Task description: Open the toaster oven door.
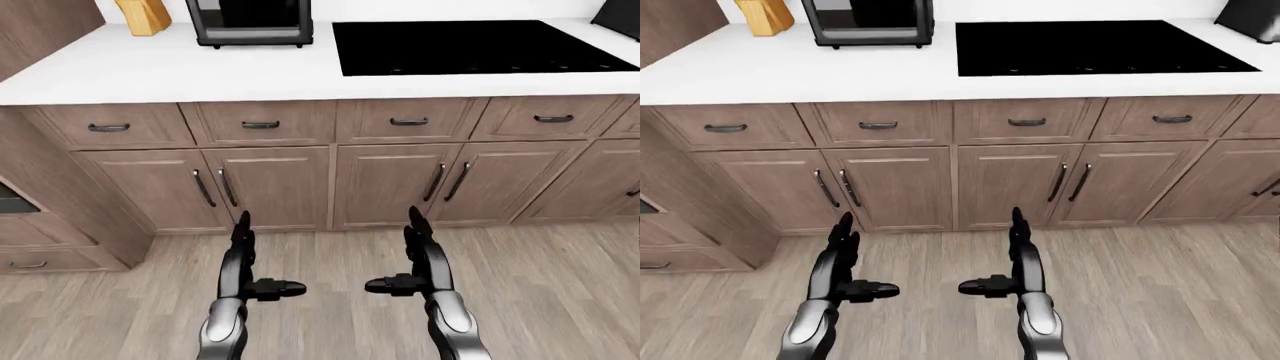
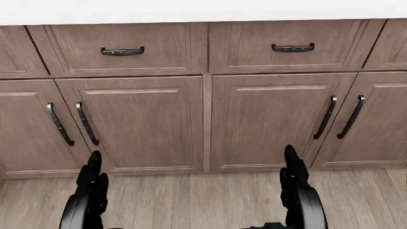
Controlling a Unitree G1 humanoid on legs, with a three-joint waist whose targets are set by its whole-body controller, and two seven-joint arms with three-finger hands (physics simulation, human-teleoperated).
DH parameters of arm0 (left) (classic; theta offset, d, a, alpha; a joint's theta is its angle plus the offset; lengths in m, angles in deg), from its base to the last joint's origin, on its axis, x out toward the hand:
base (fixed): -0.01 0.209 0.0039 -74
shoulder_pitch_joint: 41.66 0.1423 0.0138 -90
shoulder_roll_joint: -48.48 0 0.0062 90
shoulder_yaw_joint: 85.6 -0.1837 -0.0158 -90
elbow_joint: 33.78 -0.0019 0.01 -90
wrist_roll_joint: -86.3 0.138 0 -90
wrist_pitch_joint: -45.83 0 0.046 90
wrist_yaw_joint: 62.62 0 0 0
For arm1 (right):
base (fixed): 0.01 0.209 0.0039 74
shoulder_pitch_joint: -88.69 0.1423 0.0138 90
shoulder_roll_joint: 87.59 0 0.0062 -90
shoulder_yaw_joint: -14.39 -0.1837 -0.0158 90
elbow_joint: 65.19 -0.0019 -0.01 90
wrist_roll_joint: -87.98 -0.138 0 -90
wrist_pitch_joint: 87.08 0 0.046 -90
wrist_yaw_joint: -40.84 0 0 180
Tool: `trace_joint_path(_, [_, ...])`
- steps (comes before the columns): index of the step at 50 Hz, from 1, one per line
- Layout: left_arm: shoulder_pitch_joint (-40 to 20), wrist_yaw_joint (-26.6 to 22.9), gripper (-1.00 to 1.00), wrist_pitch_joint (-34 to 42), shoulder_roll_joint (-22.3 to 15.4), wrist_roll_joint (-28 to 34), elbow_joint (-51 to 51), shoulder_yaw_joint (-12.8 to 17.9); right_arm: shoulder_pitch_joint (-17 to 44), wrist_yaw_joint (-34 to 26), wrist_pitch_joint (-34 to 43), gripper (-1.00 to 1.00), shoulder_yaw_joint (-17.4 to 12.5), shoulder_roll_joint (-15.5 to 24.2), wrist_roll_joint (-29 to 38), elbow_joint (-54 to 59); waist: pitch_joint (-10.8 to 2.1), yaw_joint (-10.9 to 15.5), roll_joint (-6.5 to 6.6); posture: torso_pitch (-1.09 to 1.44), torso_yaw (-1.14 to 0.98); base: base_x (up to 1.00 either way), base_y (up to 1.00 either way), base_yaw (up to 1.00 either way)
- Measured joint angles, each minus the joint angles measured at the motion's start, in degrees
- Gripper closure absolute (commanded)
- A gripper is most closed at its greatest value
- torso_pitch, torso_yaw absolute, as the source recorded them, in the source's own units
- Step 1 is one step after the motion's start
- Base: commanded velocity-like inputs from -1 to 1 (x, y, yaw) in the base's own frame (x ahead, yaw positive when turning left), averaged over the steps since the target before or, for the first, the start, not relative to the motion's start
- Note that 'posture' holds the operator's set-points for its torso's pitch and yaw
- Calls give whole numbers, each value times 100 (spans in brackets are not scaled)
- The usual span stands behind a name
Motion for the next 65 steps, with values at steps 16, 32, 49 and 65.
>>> trace_joint_path(16, [-43, -71, -100, 394, -69, 310, 1160, 51, 126, -159, -954, -100, -194, 121, -232, -65, -319, 39, -16, 0, 0, 0, 0, 0])
trace_joint_path(32, [-1925, -240, -100, 3670, -591, 214, 3872, 549, 1209, -18, 2007, -100, -723, 532, -458, -3337, -395, 38, -11, 0, 0, 0, 0, 0])
trace_joint_path(49, [-2066, -10, -100, 4625, -913, -343, 4785, 1049, 1405, 324, 3326, -100, -865, 646, -1007, -4851, -93, 36, -130, 0, 0, 15, 0, 0])
trace_joint_path(65, [-1497, 48, -100, 4338, -821, -504, 4731, 1197, 877, 64, 2825, -100, -651, 392, -938, -4583, -156, 105, 307, 0, 0, 27, 0, 0])
